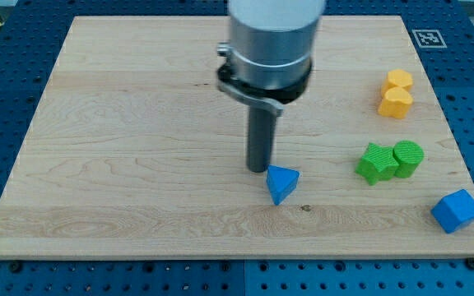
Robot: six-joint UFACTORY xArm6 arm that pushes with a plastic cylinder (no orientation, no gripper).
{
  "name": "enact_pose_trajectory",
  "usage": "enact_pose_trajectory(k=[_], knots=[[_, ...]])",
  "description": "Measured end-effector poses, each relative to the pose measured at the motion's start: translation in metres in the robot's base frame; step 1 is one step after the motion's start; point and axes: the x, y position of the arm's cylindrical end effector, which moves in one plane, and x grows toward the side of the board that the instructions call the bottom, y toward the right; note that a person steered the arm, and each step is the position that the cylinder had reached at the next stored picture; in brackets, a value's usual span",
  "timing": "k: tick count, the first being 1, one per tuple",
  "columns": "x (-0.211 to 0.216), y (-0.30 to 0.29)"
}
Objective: Slide the blue triangle close to the blue cube
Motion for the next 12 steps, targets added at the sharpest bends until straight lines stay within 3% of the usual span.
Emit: enact_pose_trajectory(k=[1,3,4,7,9,12], knots=[[0.015,-0.003],[0.033,0.142],[0.033,0.173],[0.046,0.107],[0.063,0.174],[0.063,0.169]])
